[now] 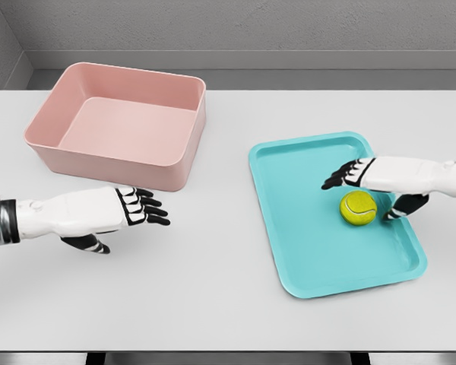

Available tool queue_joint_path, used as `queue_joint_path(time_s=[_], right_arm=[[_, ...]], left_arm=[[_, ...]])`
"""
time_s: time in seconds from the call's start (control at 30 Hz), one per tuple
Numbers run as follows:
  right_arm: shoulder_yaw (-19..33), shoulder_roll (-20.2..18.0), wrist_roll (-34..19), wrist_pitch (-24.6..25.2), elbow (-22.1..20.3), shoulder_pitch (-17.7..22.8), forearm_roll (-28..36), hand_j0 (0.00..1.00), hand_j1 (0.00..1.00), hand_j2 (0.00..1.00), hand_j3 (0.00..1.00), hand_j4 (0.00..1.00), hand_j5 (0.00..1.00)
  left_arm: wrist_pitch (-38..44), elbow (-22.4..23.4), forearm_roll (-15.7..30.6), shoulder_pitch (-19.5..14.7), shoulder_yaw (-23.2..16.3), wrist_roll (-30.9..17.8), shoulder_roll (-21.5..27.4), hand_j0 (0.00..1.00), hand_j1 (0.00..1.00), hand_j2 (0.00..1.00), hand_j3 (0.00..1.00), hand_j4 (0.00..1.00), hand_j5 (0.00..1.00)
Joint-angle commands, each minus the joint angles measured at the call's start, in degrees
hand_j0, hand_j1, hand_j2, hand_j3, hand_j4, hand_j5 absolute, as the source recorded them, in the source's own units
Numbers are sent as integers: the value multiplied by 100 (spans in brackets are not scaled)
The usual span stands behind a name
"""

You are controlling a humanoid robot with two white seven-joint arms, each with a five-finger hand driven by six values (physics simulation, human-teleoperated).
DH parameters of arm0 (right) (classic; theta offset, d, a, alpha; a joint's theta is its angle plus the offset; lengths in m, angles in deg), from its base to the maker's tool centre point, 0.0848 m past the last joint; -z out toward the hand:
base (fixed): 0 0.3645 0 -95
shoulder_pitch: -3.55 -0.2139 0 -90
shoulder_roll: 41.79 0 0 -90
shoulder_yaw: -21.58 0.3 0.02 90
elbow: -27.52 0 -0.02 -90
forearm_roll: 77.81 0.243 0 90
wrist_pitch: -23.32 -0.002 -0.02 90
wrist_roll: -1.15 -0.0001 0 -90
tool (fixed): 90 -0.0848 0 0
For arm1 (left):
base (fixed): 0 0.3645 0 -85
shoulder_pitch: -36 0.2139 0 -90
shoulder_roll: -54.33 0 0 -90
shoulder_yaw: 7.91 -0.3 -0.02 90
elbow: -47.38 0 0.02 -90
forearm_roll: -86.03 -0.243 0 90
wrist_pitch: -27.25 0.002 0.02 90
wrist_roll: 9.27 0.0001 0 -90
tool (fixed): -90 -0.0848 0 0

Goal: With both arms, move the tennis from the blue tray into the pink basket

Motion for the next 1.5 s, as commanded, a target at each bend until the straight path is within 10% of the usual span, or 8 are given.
queue_joint_path(time_s=[0.0,1.47], right_arm=[[-79,40,0,13,30,0,37,100,100,100,100,100,100],[-404,401,0,13,838,-9,2,88,88,88,88,88,88]], left_arm=[[7,-1,39,0,-17,3,12,100,100,100,100,100,100],[7,-1,3,-26,-9,3,21,100,100,100,100,100,100]])
